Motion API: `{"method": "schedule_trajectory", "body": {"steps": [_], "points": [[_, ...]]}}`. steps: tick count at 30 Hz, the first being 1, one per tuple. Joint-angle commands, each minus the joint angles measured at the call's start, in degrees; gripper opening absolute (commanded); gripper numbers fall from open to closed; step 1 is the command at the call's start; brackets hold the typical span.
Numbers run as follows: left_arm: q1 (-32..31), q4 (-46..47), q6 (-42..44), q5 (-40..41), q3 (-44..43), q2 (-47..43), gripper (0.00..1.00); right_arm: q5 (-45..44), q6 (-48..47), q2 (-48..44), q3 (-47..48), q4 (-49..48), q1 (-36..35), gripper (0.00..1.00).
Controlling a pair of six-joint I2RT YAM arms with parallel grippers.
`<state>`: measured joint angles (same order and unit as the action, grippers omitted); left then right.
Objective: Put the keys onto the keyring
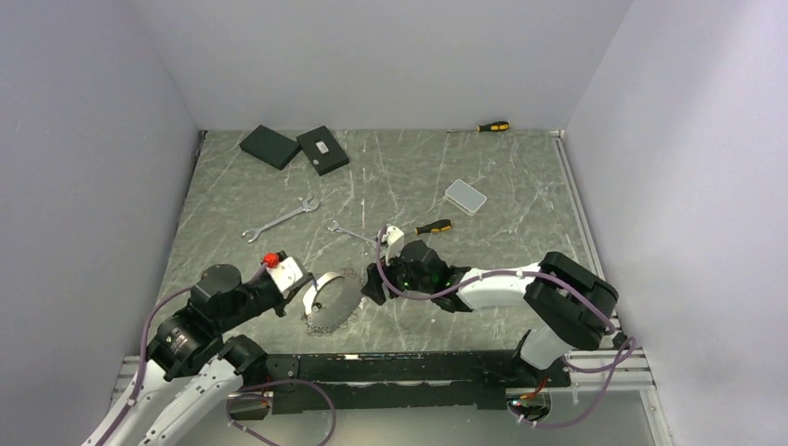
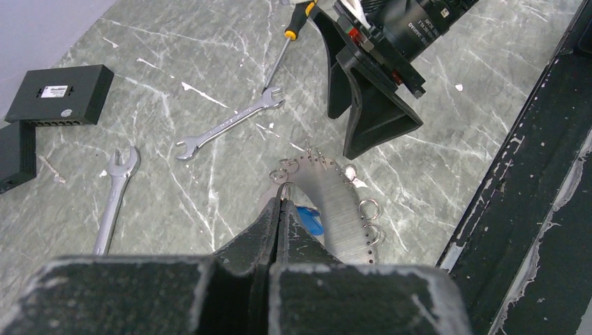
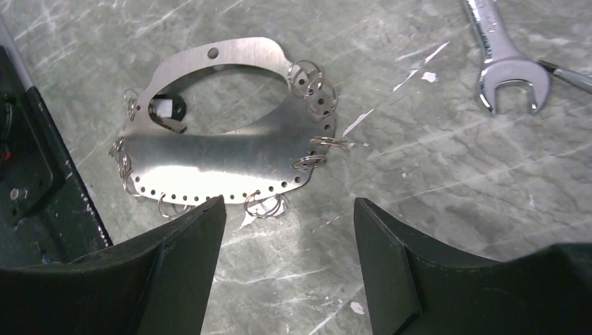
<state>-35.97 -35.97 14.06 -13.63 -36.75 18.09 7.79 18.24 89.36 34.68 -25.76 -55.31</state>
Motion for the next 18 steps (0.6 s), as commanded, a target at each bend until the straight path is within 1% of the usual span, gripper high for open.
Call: {"method": "schedule_trajectory", "body": {"steps": [1,4,8,11,15,18], "points": [[0.13,3.09,-0.62,0.16,0.28,1.72,0.0,-6.63,2.68,-2.79,0.35,-0.4,0.2,0.69],[0.12,3.26,-0.53,0.18,0.36,2.68,0.0,-7.62,7.5,-4.6,-0.16,-0.3,0.2,0.64],[0.14,3.44,-0.36,0.13,0.43,3.64,0.0,-6.85,19.9,-5.43,-2.67,-4.35,0.2,0.64],[0.12,3.61,-0.2,-0.03,0.45,4.46,0.0,-6.15,28.49,-4.32,-5.73,-10.83,0.2,0.61],[0.16,3.58,0.06,-0.66,0.28,5.73,0.0,-5.51,37.41,-2.41,-8.86,-15.85,0.82,0.54],[0.16,3.6,0.09,-0.96,0.28,5.71,0.0,-4.84,41.24,-1.3,-11.86,-20.92,1.54,0.5]]}}
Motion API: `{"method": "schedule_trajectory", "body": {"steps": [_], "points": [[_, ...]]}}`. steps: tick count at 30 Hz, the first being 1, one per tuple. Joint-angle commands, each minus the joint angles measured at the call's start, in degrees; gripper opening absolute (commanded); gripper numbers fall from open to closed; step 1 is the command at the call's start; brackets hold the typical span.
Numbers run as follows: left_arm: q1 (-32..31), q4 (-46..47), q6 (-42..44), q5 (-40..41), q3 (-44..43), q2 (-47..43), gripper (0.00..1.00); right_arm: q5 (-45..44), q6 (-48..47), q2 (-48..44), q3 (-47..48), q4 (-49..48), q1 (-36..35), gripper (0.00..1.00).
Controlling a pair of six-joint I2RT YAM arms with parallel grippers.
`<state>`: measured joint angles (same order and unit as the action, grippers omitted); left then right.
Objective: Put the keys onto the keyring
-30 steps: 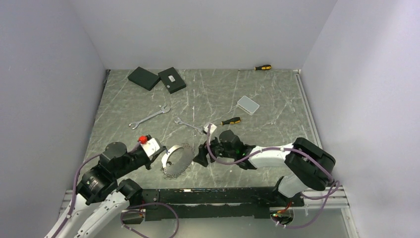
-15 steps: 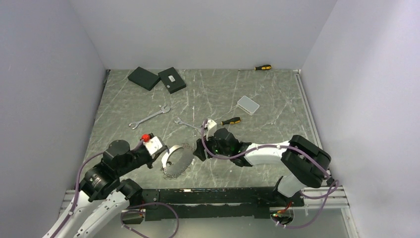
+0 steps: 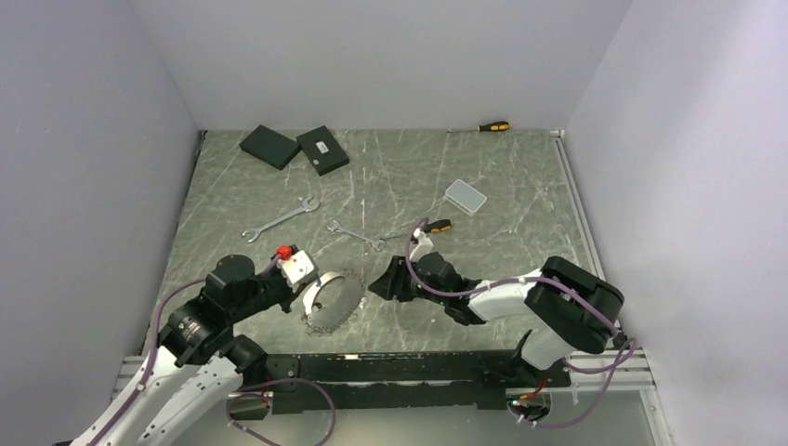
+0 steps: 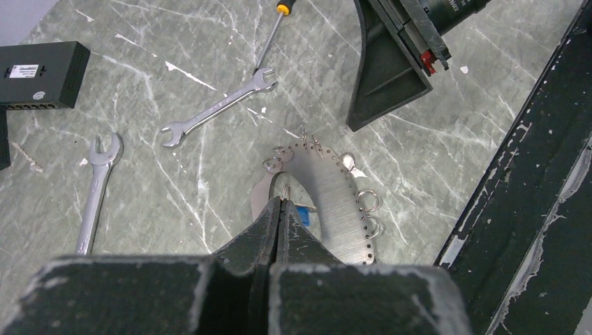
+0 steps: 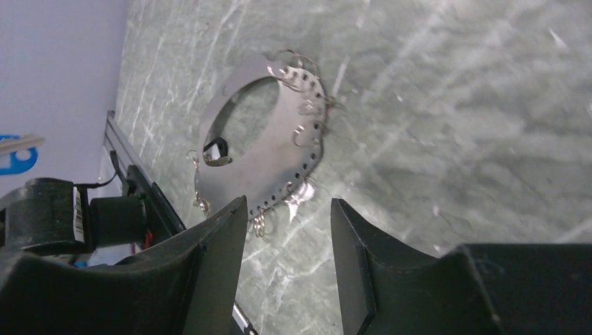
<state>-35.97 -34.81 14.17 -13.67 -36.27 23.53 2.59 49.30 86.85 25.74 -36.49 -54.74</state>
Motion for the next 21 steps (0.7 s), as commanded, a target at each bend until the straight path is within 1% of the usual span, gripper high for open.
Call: {"method": "schedule_trajectory", "body": {"steps": [1,4,7,10,14,18,21], "points": [[0.12,2.46,0.05,-0.92,-0.16,0.11,0.0,0.36,10.33,1.18,-3.0,-10.11,1.03,0.5],[0.13,2.54,0.06,-0.92,-0.12,-0.48,0.0,1.34,9.28,1.0,-1.57,-8.32,0.52,0.5],[0.18,2.62,0.3,-1.09,-0.12,-1.02,0.0,0.55,9.87,1.15,0.29,-3.01,-0.16,0.53],[0.12,2.79,0.46,-0.82,0.01,-1.48,0.0,-0.87,12.76,1.98,2.56,5.1,-0.17,0.55],[0.11,2.99,0.5,-0.5,0.18,-2.88,0.0,-2.44,16.04,1.09,7.81,16.7,-0.72,0.58],[0.18,3.68,0.22,0.06,0.84,-5.59,0.0,-9.89,20.1,2.73,14.74,29.76,-5.27,0.6],[0.17,4.06,-0.24,1.18,1.29,-7.59,0.0,-15.57,24.1,5.09,19.62,35.93,-9.06,0.61]]}}
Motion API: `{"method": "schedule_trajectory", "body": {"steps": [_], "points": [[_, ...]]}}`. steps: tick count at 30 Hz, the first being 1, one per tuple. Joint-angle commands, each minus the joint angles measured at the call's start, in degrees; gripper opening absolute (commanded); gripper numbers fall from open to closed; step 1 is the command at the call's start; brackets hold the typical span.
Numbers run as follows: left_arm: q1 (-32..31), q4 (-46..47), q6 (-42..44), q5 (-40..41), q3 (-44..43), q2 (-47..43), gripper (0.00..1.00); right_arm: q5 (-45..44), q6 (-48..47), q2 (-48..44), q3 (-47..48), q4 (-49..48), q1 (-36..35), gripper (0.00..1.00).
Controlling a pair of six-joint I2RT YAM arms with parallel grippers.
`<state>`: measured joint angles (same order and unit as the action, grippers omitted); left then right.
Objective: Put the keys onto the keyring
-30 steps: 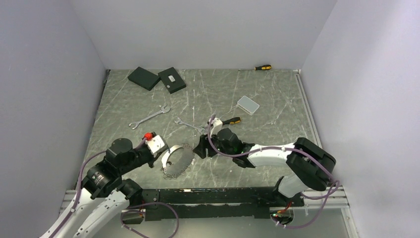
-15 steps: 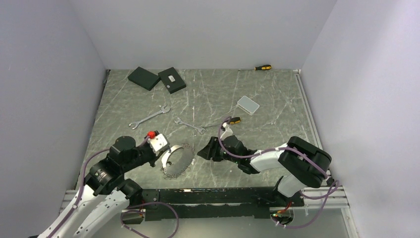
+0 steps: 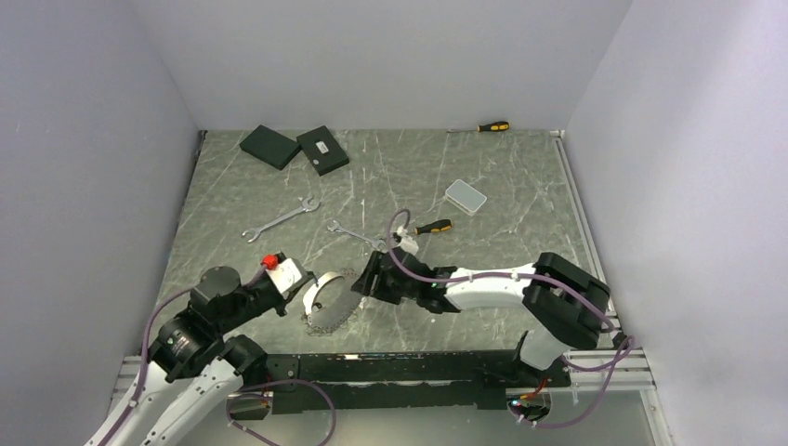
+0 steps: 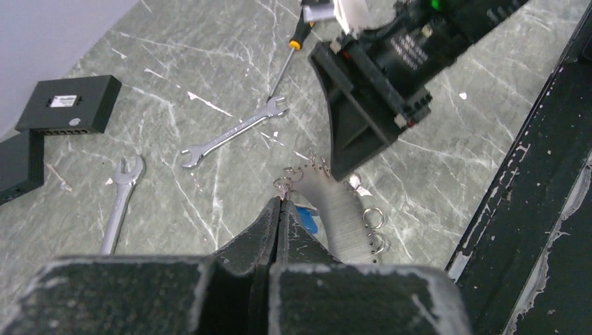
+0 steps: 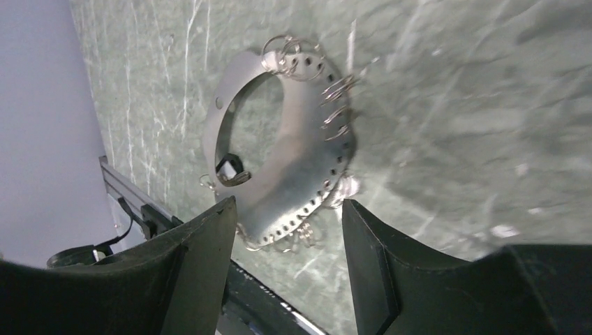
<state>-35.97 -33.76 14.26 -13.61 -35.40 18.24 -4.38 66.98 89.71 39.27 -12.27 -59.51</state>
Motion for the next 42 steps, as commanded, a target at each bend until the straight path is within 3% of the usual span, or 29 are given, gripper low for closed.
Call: {"method": "schedule_trajectory", "body": {"steps": [1,8,16,21,27,36,42], "points": [[0.17,2.86,-0.6,1.38,0.35,-2.7,0.0,-9.72,8.27,2.9,6.47,11.93,-5.17,0.61],[0.13,3.23,-0.9,1.34,0.7,-5.22,0.0,-15.14,18.13,9.04,8.0,11.45,-10.1,0.57],[0.24,2.47,-1.4,1.12,0.35,-7.34,0.0,-18.45,20.13,10.89,7.71,11.96,-10.28,0.42],[0.2,2.38,-1.64,1.02,0.33,-8.5,0.0,-23.91,20.3,8.17,7.16,18.27,-10.11,0.37],[0.19,2.0,-1.86,0.49,0.24,-9.33,0.0,-24.36,16.82,8.49,7.18,18.09,-9.44,0.27],[0.25,2.11,-1.87,0.46,0.24,-9.39,0.0,-23.39,10.89,5.07,4.94,15.17,-7.96,0.26],[0.28,2.2,-1.69,0.68,0.28,-8.88,0.0,-17.89,9.18,6.39,5.15,8.79,-7.97,0.33]]}}
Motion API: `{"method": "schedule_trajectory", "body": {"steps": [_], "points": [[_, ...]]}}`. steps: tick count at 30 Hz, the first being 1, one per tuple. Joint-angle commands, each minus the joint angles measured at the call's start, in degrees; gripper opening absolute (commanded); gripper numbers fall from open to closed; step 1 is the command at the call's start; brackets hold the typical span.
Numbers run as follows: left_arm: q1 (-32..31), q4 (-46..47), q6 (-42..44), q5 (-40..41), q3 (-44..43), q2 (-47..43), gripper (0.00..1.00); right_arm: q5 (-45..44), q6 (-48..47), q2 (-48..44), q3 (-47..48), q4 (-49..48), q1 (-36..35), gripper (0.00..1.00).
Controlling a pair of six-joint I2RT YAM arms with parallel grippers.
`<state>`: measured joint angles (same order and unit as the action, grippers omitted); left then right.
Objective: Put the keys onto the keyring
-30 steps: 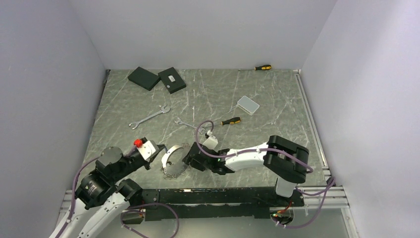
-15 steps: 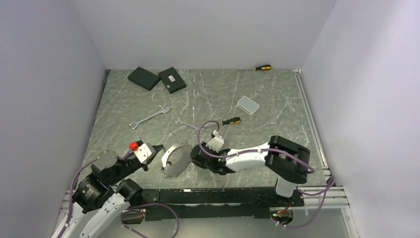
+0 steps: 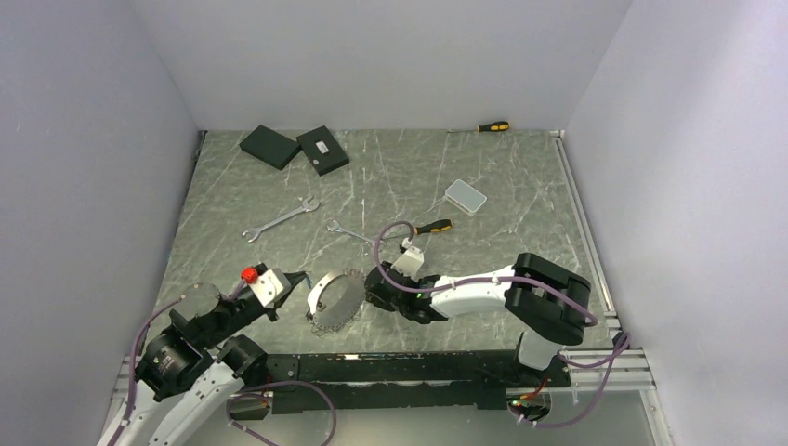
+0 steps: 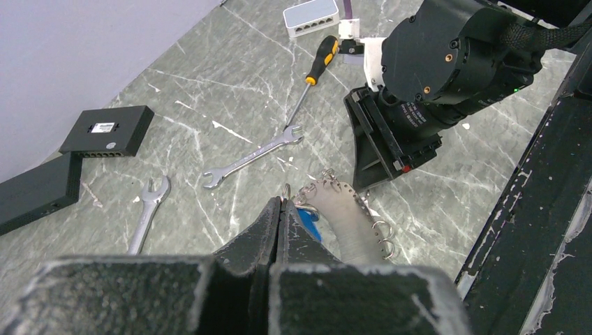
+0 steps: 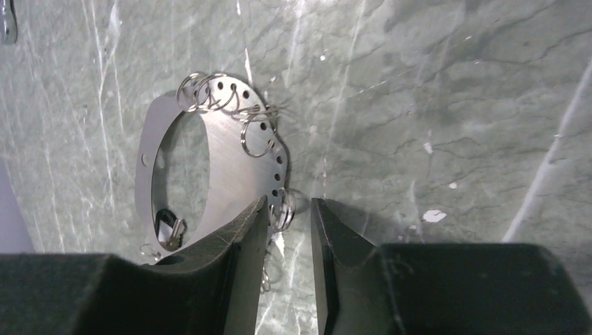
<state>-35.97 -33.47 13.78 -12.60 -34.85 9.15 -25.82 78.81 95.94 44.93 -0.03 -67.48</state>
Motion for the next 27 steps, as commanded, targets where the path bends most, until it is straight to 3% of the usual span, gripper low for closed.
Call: {"method": "schedule_trajectory", "body": {"steps": [1,5,14,17,19,23,27], "points": [[0.28,1.91,-1.21,-0.24,-0.22,0.25,0.0,4.26,-2.57,0.46,-0.31,-3.9,0.04,0.34],[0.29,2.0,-1.17,-0.22,-0.26,0.58,0.0,6.79,-1.38,1.94,-0.24,-6.22,0.0,0.34],[0.28,1.92,-0.95,-0.24,-0.3,1.81,0.0,6.01,-0.06,2.07,-1.52,-5.74,1.17,0.18],[0.28,1.92,-0.95,0.07,-0.37,2.02,0.0,5.96,-0.91,1.32,-2.47,-4.7,2.55,0.09],[0.28,1.92,-0.99,0.25,-0.31,2.1,0.0,5.53,-3.05,0.74,-2.52,-3.25,3.36,0.0],[0.28,2.01,-1.04,0.55,-0.31,2.1,0.0,5.82,-15.14,-0.71,-1.3,-1.55,5.34,0.0],[0.28,2.01,-0.96,0.54,-0.31,2.27,0.0,12.29,-28.26,-1.92,-1.91,-3.58,10.21,0.0]]}}
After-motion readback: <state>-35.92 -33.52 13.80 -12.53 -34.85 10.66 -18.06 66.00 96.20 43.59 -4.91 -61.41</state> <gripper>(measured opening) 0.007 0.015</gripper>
